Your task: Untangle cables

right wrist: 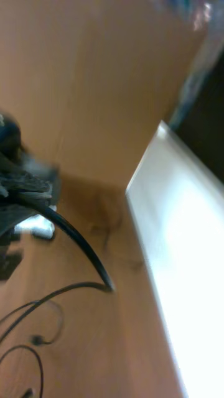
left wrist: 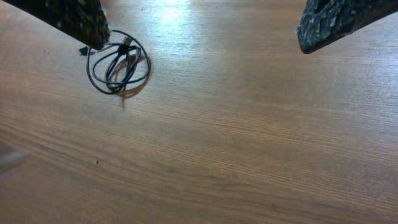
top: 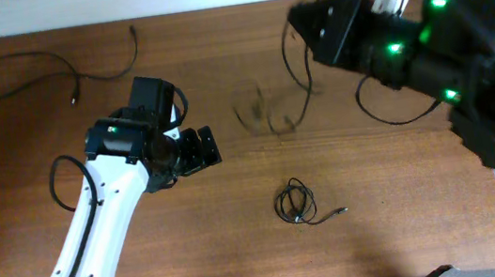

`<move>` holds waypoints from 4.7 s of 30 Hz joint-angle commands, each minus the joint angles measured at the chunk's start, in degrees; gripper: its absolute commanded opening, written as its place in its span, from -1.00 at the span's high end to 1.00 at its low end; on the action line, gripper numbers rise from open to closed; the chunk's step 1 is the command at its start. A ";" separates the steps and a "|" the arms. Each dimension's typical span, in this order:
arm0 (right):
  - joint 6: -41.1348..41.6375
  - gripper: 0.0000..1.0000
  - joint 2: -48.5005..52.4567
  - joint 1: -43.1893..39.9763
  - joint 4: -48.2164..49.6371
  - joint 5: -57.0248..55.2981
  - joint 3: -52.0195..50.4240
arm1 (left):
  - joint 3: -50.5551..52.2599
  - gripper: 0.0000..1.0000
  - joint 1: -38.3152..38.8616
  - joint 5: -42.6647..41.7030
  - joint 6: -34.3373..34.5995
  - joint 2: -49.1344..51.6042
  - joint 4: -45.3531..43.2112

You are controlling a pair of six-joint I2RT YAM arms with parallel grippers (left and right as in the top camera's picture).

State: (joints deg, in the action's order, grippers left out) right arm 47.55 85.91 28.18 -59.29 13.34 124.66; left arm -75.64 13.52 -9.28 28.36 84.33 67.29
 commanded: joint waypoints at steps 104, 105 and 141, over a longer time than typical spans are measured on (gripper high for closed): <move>-24.65 -0.97 27.23 -23.02 -28.79 -0.55 0.11 | 21.44 1.00 9.42 9.90 -4.37 17.79 -30.47; -24.65 -0.97 27.23 -23.02 -28.76 -0.55 0.11 | 21.44 1.00 9.44 7.39 -4.44 17.79 -31.67; -24.65 -0.97 27.23 -23.02 -28.76 -0.55 0.11 | -38.77 1.00 -28.59 -10.47 -11.28 15.10 3.39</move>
State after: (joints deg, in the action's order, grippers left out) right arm 23.49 113.54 5.50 -88.12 13.30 124.60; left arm -114.21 -14.31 -15.99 16.51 98.19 70.28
